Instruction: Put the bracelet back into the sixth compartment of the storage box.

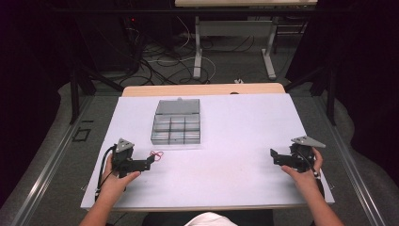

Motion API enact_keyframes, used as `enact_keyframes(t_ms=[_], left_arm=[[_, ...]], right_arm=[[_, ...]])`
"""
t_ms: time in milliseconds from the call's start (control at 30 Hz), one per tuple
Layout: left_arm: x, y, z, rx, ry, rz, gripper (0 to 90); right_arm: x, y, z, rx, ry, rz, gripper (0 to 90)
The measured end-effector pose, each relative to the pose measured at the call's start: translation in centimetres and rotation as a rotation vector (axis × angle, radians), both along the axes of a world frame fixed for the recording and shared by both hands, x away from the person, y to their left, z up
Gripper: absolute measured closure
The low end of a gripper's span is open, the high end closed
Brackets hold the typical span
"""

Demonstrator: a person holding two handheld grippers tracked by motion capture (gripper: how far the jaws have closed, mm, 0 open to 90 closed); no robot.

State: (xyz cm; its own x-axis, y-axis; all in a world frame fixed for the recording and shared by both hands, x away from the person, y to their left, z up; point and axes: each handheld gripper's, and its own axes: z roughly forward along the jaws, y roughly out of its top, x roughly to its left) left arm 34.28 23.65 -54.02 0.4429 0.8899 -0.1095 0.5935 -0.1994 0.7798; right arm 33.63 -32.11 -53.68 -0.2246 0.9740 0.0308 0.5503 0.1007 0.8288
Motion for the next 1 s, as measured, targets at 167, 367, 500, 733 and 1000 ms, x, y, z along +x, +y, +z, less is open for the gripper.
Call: enact_keyframes(t_ms=[167, 367, 500, 733, 1000], left_arm=[[0.0, 0.0, 0.2, 0.003, -0.008, 0.003, 0.6], [-0.1, -0.1, 0.4, -0.019, 0.002, 0.006, 1.5], [-0.2, -0.3, 0.8, -0.042, 0.005, 0.005, 3.0], [0.2, -0.5, 1.3, -0.041, 0.019, 0.034, 12.0], [1.1, -1.2, 2.4, -0.045, 0.019, 0.045, 24.0]], right_arm=[[-0.7, 0.4, 0.0, 0.028, 0.017, 0.016, 0.0], [-0.8, 0.4, 0.0, 0.041, 0.013, 0.019, 0.0], [-1.0, 0.6, 0.1, 0.050, 0.007, 0.015, 0.0], [-1.3, 0.7, 0.1, 0.043, 0.000, 0.016, 0.0], [-1.3, 0.9, 0.1, 0.044, -0.003, 0.012, 0.0]])
